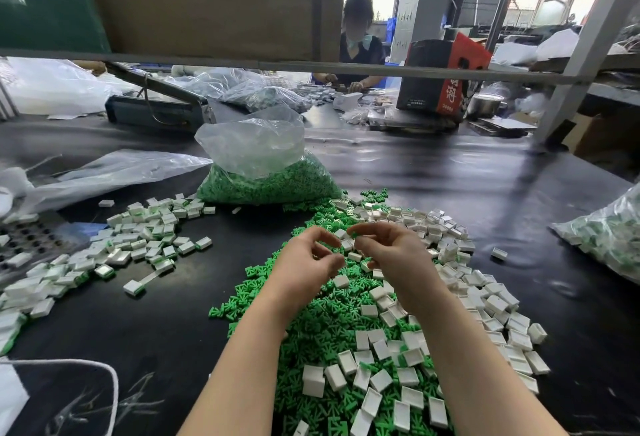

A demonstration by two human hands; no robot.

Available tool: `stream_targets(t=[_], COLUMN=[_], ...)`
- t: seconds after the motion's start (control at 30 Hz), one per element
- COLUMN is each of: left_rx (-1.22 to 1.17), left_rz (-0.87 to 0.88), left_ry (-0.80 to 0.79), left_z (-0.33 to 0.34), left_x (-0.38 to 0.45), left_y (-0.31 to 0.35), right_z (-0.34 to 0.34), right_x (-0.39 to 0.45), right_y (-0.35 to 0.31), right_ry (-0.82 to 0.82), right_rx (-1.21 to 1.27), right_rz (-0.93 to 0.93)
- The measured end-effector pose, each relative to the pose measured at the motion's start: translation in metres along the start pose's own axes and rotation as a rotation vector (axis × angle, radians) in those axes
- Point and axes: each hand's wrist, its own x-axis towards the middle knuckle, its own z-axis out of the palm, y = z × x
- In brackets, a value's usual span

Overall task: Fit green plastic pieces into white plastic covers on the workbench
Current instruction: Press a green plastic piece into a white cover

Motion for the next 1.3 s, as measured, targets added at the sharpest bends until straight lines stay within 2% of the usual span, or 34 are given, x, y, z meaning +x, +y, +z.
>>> stream_targets(t=[0.17, 0.4, 0.63, 0.9, 1.3], left_rx=[-0.480, -0.703, -0.662, -0.621, -0.579], left_rz=[-0.020, -0.101, -0.102, -0.139, -0.101], left_ry=[0.006, -0.025, -0.039, 0.018, 0.026], left_z=[-0.008, -0.011, -0.013, -0.012, -0.012], left_x=[-0.002, -0.004, -0.006, -0.005, -0.004], left_y=[0.002, 0.007, 0.009, 0.009, 0.008], right_z=[0.002, 0.004, 0.007, 0.008, 0.011], right_x=[-0.001, -0.004, -0.003, -0.005, -0.007], right_y=[-0.002, -0.003, -0.004, -0.007, -0.004], right_ry=[-0.042, -0.050, -0.004, 0.004, 0.008], right_rx=[0.019, 0.063, 0.198, 0.297, 0.019], right_rz=[-0.047, -0.051, -0.026, 0.005, -0.189])
